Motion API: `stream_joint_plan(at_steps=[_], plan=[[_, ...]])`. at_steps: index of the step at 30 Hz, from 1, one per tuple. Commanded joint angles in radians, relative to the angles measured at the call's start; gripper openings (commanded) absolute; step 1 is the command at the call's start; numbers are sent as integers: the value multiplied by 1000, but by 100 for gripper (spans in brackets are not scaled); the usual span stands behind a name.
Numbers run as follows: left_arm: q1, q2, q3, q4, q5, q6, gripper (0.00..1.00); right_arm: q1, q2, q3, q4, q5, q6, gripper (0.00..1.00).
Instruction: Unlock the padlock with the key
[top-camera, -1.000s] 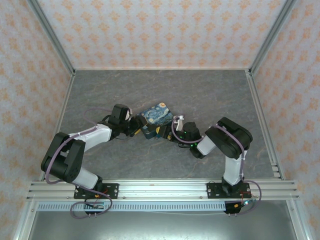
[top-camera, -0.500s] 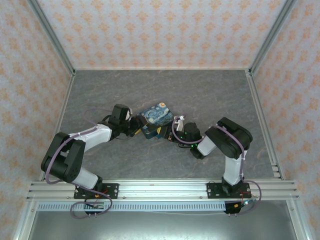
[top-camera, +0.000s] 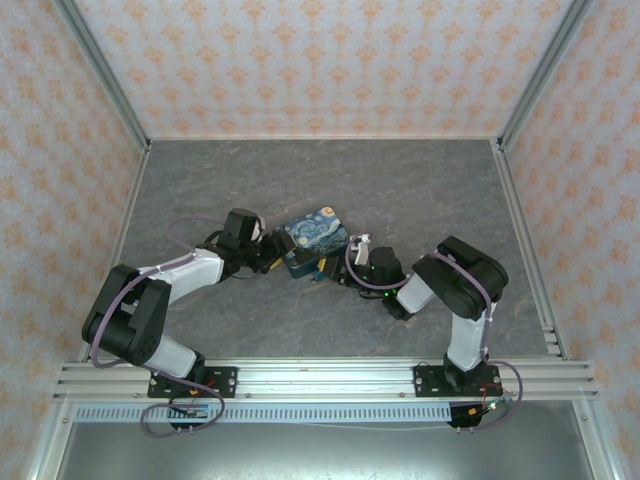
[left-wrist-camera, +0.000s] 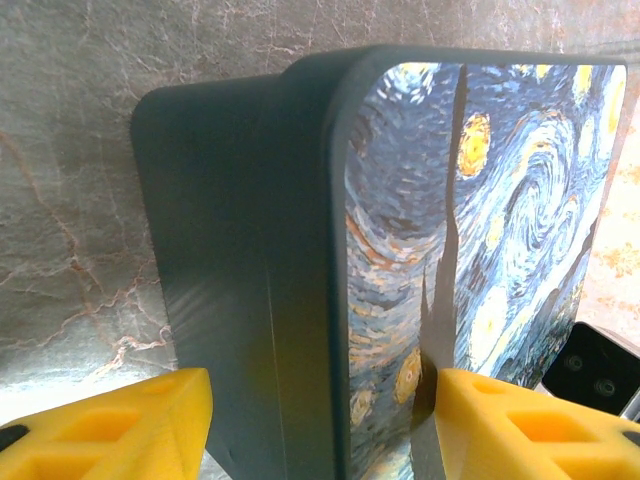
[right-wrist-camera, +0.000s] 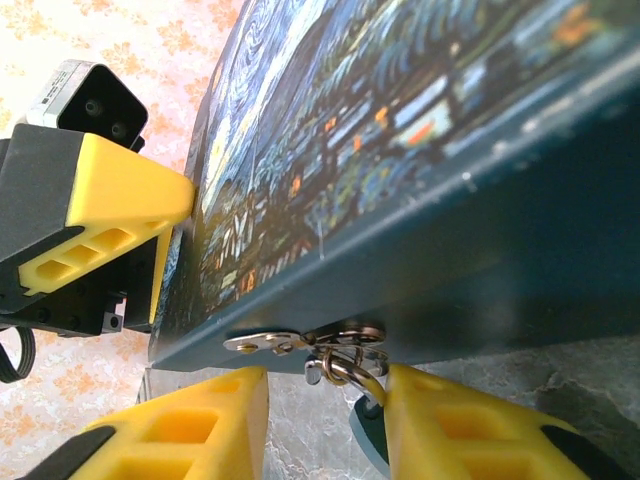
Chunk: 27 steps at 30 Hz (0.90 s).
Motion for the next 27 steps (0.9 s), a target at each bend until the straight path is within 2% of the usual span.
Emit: stream_joint_plan(at_steps=[1, 3, 9, 18, 27], plan=[[-5, 34, -30, -96, -63, -1, 60, 8, -46, -10, 35, -2, -26, 33], [-5, 36, -31, -97, -65, -2, 60, 8, -48, -13, 19, 5, -31, 33], [-6, 40, -33, -95, -65, -3, 60, 8, -51, -13, -8, 18, -31, 20], [-5, 27, -32, -102, -67, 0, 60, 7, -54, -7, -37, 29, -29, 7], [-6, 7, -40, -124, -85, 7, 60, 6, -82, -24, -35, 102, 23, 0]])
